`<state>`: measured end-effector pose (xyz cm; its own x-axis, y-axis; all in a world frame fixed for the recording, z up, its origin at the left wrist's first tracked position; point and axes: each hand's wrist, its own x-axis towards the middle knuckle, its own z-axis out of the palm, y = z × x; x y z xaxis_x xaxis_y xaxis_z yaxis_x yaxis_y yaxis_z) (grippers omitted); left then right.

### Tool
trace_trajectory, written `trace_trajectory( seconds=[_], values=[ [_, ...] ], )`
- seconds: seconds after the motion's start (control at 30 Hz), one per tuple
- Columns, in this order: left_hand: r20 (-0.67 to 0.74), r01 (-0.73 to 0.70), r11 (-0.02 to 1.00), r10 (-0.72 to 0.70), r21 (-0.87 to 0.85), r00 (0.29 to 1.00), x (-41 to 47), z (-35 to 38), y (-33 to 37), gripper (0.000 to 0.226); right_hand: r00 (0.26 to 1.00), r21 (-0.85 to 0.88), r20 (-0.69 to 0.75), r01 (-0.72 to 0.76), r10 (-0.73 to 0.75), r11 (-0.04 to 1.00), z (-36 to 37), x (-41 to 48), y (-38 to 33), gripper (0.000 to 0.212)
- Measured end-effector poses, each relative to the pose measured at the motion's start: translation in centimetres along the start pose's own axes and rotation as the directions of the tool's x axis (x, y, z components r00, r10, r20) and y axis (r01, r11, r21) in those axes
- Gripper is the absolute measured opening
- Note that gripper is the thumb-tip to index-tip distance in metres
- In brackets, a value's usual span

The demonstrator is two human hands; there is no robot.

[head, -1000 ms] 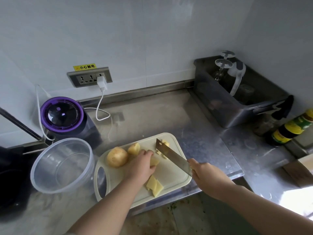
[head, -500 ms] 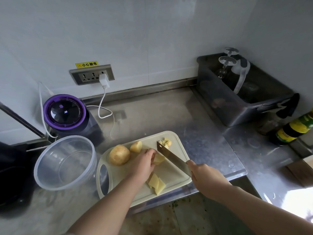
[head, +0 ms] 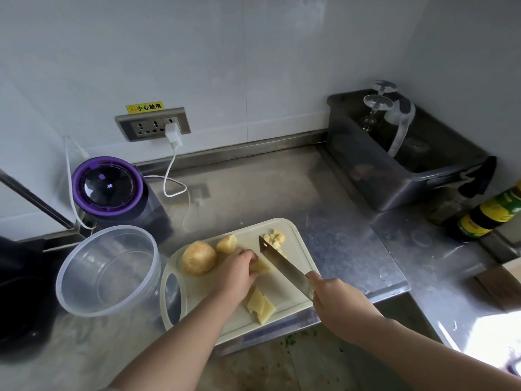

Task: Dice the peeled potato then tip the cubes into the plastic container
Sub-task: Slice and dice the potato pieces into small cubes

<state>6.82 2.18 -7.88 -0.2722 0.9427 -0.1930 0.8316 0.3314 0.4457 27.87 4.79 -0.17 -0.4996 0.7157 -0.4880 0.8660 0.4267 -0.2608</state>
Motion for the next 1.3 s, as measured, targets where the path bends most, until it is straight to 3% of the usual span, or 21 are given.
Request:
trace_trajectory(
  seconds=[0.7,1.03,1.3],
  values=[
    [-0.070,-0.014,1.000,0.015,0.016,0.997,-0.8,0.3,0.2,0.027,1.000,-0.046,0.022,0.017,-0.016,0.999,1.1,0.4,0.4,0.027],
    [-0.073,-0.051,0.999,0.051,0.011,0.996,-0.7,-0.1,0.3,0.025,0.999,-0.048,-0.045,0.022,-0.024,0.999,-0.8,0.3,0.0,0.036],
    [-0.080,-0.064,0.996,0.069,0.063,0.994,-0.6,0.3,-0.1,0.028,0.997,-0.118,0.013,0.077,-0.076,0.990,-0.4,-0.2,-0.5,0.043]
  ],
)
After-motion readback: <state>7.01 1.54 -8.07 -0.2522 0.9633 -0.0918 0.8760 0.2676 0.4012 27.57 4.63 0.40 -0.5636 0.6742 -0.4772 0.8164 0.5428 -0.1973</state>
